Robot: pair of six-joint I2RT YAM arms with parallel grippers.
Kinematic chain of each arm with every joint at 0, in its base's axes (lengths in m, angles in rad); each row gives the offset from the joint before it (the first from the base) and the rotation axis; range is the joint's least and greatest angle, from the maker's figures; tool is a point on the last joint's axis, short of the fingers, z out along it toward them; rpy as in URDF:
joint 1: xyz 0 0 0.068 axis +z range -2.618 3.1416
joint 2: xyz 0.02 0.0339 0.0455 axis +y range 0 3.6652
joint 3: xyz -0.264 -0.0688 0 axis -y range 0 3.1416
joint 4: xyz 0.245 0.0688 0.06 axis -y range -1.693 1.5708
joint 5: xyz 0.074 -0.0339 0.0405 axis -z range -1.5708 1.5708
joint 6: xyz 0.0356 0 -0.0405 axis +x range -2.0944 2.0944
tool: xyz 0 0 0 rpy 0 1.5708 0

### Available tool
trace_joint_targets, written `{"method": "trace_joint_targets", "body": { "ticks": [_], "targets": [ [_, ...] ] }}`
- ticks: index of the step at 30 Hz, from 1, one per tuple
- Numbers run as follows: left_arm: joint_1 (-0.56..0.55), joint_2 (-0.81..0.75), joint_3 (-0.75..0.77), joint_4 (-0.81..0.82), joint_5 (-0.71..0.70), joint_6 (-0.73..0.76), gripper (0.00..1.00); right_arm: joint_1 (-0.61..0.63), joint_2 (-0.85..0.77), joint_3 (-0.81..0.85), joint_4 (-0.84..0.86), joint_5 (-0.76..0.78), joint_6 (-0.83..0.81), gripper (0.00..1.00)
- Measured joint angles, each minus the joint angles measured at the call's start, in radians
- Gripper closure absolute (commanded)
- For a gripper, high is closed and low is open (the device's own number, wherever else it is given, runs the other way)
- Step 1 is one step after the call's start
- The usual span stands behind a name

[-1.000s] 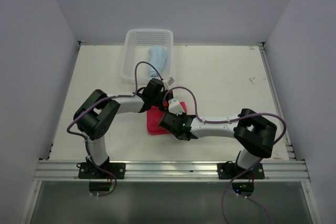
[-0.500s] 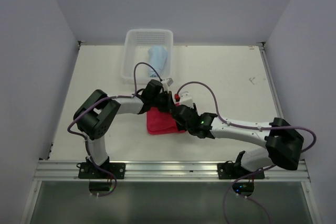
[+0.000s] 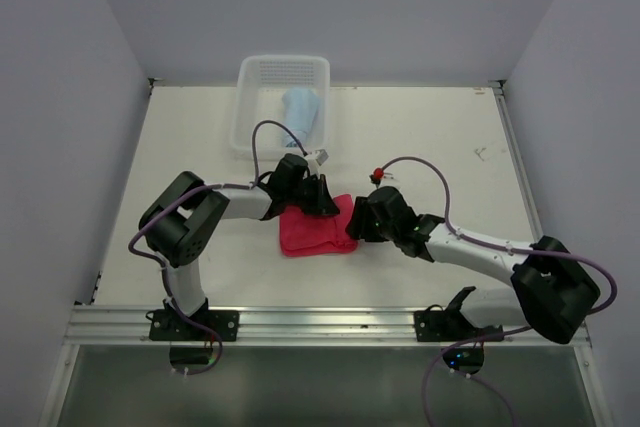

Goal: Roll the towels
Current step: Roll the towel

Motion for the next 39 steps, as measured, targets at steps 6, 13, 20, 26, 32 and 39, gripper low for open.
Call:
{"method": "trace_joint_targets", "body": {
  "ticks": [6,13,20,26,32,39],
  "targets": [
    [0.001,-0.008,-0.012,0.005,-0.005,0.0,1.0,-0.006,0.073,-0.022,0.093,-0.063,0.024,0.6],
    [0.003,-0.016,-0.019,0.006,-0.01,0.0,0.95,-0.007,0.103,-0.04,0.153,-0.083,0.025,0.88],
    [0.014,-0.069,-0.027,-0.036,-0.039,0.0,0.71,-0.005,0.099,-0.027,0.132,-0.067,-0.004,1.0],
    [0.04,-0.239,-0.045,-0.091,-0.118,0.001,0.61,0.025,0.099,0.046,-0.005,0.016,-0.061,1.0],
    [0.046,-0.31,-0.044,-0.092,-0.132,0.0,0.59,0.151,0.164,0.2,-0.165,0.183,-0.133,1.0],
    [0.046,-0.282,-0.046,-0.093,-0.104,-0.014,0.58,0.272,0.312,0.334,-0.287,0.356,-0.169,1.0]
  ]
}}
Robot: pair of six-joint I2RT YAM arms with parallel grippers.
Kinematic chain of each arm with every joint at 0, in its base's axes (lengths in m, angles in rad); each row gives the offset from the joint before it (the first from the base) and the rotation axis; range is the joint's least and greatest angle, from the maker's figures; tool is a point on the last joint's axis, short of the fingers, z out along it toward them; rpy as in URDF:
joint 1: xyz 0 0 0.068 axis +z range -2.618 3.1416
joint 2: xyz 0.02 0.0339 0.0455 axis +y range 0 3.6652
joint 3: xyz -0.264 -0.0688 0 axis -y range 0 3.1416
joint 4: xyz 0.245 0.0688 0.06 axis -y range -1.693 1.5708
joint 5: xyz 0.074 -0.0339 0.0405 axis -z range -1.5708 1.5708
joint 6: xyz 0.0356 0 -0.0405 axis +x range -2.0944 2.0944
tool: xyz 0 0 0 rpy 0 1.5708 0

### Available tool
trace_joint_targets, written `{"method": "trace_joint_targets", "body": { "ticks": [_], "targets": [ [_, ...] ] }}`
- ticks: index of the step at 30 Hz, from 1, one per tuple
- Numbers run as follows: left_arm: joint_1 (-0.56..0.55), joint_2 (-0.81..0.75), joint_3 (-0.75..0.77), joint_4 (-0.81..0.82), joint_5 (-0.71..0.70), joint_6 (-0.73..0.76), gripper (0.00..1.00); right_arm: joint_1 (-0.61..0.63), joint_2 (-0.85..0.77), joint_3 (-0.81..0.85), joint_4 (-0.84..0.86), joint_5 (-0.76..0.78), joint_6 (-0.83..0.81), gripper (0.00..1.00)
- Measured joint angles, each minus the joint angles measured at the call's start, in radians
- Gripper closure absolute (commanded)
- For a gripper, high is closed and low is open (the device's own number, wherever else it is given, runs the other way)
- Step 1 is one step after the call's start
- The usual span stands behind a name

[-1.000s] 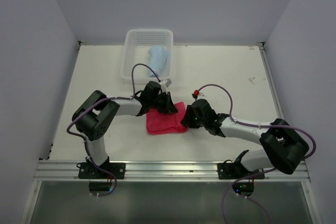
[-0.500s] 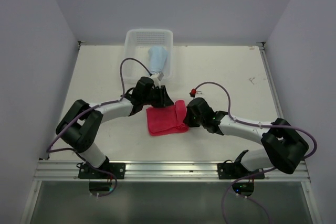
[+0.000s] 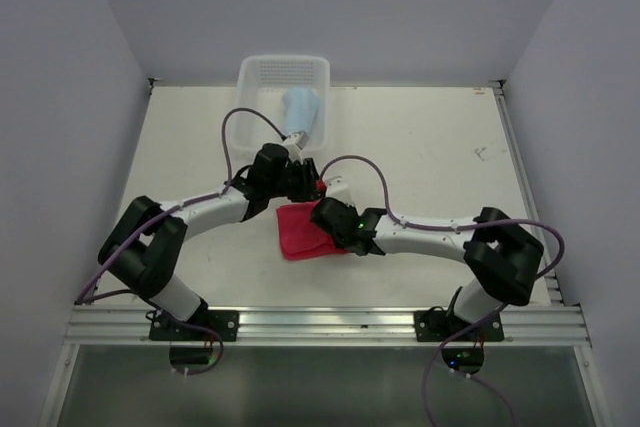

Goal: Roll the towels
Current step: Roll the towel

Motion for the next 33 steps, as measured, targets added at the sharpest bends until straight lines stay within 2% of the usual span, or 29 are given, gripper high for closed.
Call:
{"method": "trace_joint_targets", "body": {
  "ticks": [7,18,22,24,28,29,33],
  "targets": [
    [-0.002,0.028,-0.019,0.014,0.036,-0.031,0.58,0.064,0.094,0.083,-0.083,0.119,-0.008,1.0],
    [-0.019,0.082,-0.043,0.08,0.052,-0.08,0.6,0.077,0.164,0.146,-0.118,0.168,-0.005,1.0],
    [-0.027,0.112,-0.051,0.117,0.051,-0.083,0.65,0.079,0.178,0.151,-0.125,0.172,-0.015,1.0],
    [-0.032,0.126,-0.053,0.119,0.047,-0.081,0.72,0.08,0.178,0.154,-0.129,0.167,-0.016,1.0],
    [-0.032,0.142,-0.065,0.123,0.026,-0.065,0.87,0.081,0.178,0.155,-0.129,0.163,-0.018,0.9],
    [-0.033,0.143,-0.069,0.122,0.021,-0.058,0.89,0.08,0.178,0.155,-0.129,0.161,-0.018,0.85],
    [-0.035,0.144,-0.078,0.119,0.001,-0.04,0.92,0.075,0.166,0.155,-0.128,0.139,-0.014,0.72]
  ]
}}
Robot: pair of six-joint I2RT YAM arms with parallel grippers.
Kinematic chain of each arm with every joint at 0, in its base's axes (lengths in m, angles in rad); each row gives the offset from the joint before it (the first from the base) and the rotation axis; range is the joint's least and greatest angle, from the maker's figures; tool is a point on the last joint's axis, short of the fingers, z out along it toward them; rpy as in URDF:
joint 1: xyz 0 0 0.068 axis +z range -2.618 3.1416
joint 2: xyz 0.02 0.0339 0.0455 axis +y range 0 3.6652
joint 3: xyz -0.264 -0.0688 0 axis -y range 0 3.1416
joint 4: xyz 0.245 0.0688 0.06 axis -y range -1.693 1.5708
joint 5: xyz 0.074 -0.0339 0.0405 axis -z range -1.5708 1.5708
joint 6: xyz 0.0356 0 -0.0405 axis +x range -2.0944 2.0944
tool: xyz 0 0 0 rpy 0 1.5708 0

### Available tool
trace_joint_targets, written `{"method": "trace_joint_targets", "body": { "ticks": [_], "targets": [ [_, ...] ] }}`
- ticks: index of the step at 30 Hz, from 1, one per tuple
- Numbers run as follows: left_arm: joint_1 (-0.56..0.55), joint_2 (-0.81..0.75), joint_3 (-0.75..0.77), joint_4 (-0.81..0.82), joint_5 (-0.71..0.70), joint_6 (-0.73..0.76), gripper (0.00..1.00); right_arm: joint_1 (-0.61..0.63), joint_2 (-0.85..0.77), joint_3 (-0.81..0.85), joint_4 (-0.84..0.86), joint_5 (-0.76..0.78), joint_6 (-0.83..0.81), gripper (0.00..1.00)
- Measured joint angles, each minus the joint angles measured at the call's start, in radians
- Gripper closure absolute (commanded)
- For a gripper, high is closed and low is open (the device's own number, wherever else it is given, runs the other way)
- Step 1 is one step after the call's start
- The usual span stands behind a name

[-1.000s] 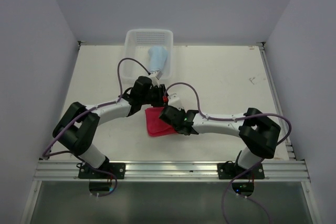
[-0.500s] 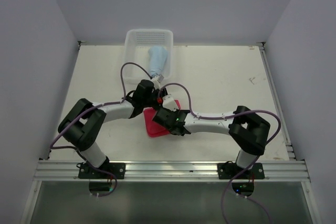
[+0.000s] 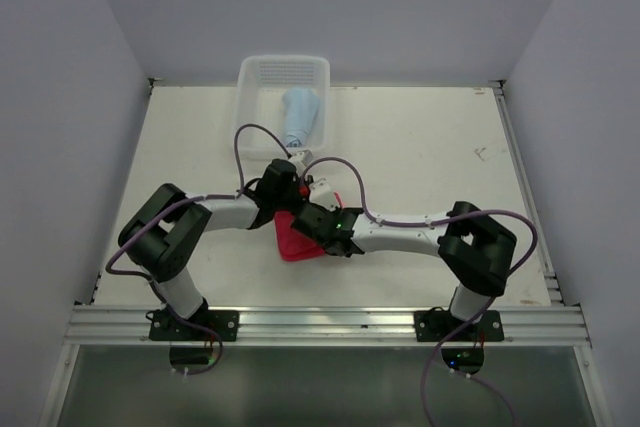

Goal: Roll the towels
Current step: Roll the towel

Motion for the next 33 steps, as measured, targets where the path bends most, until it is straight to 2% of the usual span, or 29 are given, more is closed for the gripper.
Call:
{"method": "trace_joint_targets", "body": {
  "ticks": [3,8,13,16,23,33],
  "targets": [
    [-0.001,-0.003,-0.005,-0.005,-0.018,0.022,0.95,-0.013,-0.038,-0.005,0.007,-0.044,0.006,0.65],
    [0.001,-0.014,-0.024,0.0,-0.032,0.039,0.98,-0.064,-0.17,-0.073,0.051,-0.154,0.033,0.61],
    [0.003,-0.017,-0.038,0.019,-0.034,0.039,1.0,-0.192,-0.357,-0.219,0.183,-0.314,0.084,0.56],
    [0.003,-0.018,-0.04,0.021,-0.035,0.039,1.0,-0.257,-0.414,-0.291,0.248,-0.377,0.112,0.55],
    [0.01,-0.022,-0.052,0.029,-0.034,0.039,1.0,-0.279,-0.397,-0.36,0.37,-0.5,0.16,0.53],
    [0.016,-0.035,-0.076,0.037,-0.035,0.047,1.0,-0.279,-0.284,-0.412,0.5,-0.561,0.18,0.46]
  ]
}}
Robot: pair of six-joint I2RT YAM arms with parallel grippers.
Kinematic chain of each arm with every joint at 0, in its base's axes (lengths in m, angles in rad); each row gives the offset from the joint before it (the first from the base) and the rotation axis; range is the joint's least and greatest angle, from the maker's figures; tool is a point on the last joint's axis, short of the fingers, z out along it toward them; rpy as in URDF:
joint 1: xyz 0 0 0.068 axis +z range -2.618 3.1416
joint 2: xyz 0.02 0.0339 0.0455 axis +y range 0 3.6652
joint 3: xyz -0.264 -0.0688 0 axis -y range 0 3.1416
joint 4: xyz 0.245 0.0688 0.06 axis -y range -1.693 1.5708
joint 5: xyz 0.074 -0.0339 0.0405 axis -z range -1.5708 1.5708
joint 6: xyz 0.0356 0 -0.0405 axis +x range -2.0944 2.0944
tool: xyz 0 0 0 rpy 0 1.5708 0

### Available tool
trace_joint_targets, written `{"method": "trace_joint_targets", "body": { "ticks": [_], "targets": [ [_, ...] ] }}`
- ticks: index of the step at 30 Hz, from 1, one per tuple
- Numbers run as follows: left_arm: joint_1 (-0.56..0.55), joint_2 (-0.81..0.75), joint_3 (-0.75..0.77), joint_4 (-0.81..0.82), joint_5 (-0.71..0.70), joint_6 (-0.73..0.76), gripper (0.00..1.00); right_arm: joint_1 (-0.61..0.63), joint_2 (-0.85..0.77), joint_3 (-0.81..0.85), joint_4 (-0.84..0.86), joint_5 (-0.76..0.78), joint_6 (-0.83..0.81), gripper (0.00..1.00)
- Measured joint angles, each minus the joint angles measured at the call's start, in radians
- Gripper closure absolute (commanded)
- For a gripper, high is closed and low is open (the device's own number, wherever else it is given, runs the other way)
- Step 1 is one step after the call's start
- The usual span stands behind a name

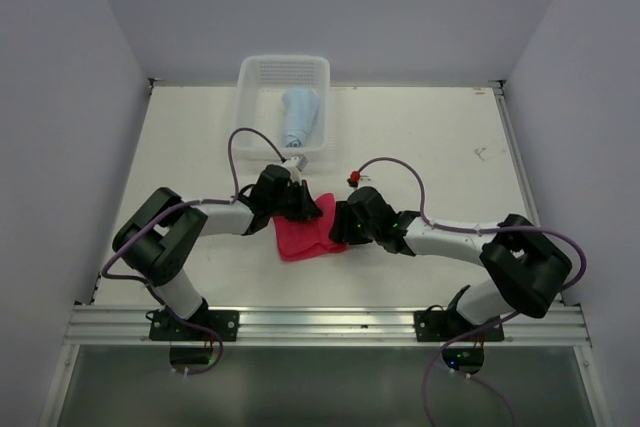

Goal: Roll the towels
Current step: Roll the towel

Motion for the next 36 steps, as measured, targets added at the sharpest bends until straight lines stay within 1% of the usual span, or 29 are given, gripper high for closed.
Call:
{"method": "trace_joint_targets", "body": {
  "ticks": [2,3,5,6,7,8,9,11,13,14,15,20,24,30,33,36],
  "targets": [
    [0.0,-0.004,-0.005,0.001,-0.001,0.006,1.0,-0.001,0.014,-0.002,0.019,-0.013,0.0,0.46],
    [0.0,-0.006,-0.007,0.001,-0.002,0.007,1.0,-0.002,0.019,-0.002,0.029,-0.018,0.0,0.49],
    [0.002,-0.008,-0.01,0.001,-0.003,0.007,1.0,-0.002,0.027,-0.002,0.042,-0.021,-0.003,0.58],
    [0.002,-0.008,-0.01,0.001,-0.003,0.007,1.0,-0.002,0.032,-0.002,0.051,-0.024,-0.003,0.68],
    [0.003,-0.008,-0.01,0.001,-0.003,0.007,1.0,-0.001,0.032,-0.002,0.053,-0.025,-0.007,0.73],
    [0.004,-0.01,-0.01,0.0,-0.003,0.007,0.98,-0.001,0.033,-0.002,0.056,-0.026,-0.009,0.77],
    [0.006,-0.011,-0.01,-0.002,-0.003,0.007,0.95,-0.001,0.033,-0.002,0.059,-0.027,-0.011,0.81],
    [0.009,-0.016,-0.01,-0.009,-0.001,0.007,0.94,0.0,0.033,0.0,0.059,-0.024,-0.015,0.89],
    [0.017,-0.029,-0.01,-0.022,0.005,0.006,0.92,0.009,0.033,0.01,0.043,-0.013,-0.027,0.93],
    [0.023,-0.039,-0.01,-0.032,0.01,0.006,0.92,0.017,0.033,0.02,0.029,0.0,-0.035,0.98],
    [0.032,-0.056,-0.011,-0.047,0.013,0.006,0.92,0.023,0.033,0.028,0.015,0.012,-0.04,1.0],
    [0.068,-0.188,-0.013,-0.119,0.014,0.006,0.92,0.053,0.034,0.074,-0.044,0.076,-0.058,1.0],
    [0.08,-0.275,-0.005,-0.129,0.016,0.005,0.92,0.076,0.055,0.099,-0.087,0.127,-0.058,1.0],
    [0.084,-0.277,0.006,-0.104,0.066,-0.03,0.94,0.128,0.097,0.16,-0.153,0.222,-0.056,1.0],
    [0.084,-0.239,0.005,-0.054,0.103,-0.067,0.96,0.146,0.109,0.179,-0.174,0.254,-0.054,1.0],
    [0.083,-0.198,-0.033,0.049,0.142,-0.122,0.98,0.157,0.128,0.203,-0.195,0.277,-0.049,1.0]
  ]
}}
